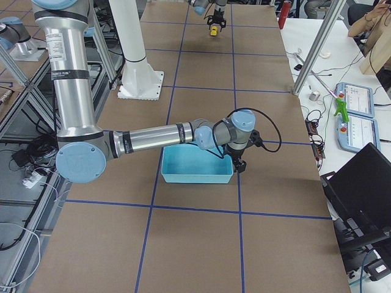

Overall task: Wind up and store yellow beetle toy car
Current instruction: 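Close the left gripper on the yellow car and press it down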

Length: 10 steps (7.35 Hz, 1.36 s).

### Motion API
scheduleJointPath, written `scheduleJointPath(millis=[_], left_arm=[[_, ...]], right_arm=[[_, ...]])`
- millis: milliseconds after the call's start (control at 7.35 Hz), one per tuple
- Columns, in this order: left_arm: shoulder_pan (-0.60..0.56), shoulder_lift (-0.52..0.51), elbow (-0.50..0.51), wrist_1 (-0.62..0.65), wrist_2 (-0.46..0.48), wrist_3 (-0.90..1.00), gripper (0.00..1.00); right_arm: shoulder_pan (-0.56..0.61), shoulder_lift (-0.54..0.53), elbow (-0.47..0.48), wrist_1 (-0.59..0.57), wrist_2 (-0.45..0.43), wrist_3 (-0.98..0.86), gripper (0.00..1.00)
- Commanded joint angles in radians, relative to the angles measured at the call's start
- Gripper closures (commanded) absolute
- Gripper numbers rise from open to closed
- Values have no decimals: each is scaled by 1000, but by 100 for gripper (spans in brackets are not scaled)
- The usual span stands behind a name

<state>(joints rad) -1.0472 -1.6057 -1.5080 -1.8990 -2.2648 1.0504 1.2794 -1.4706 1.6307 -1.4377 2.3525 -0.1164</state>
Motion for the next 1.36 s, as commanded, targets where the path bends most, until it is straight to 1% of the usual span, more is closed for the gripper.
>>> scheduleJointPath(millis=[0, 136, 816, 1088, 1224], left_arm=[[24, 0, 0, 0, -1, -1, 0], [27, 0, -1, 0, -1, 0, 0], [26, 4, -1, -8, -1, 3, 1], [26, 7, 0, -8, -1, 5, 9], [26, 7, 0, -8, -1, 5, 17]], right_arm=[[0, -11, -23, 0, 4, 6, 0], [0, 9, -15, 0, -2, 12, 0], [0, 7, -34, 2, -22, 14, 0], [0, 6, -34, 2, -22, 14, 0], [0, 6, -35, 0, -22, 15, 0]])
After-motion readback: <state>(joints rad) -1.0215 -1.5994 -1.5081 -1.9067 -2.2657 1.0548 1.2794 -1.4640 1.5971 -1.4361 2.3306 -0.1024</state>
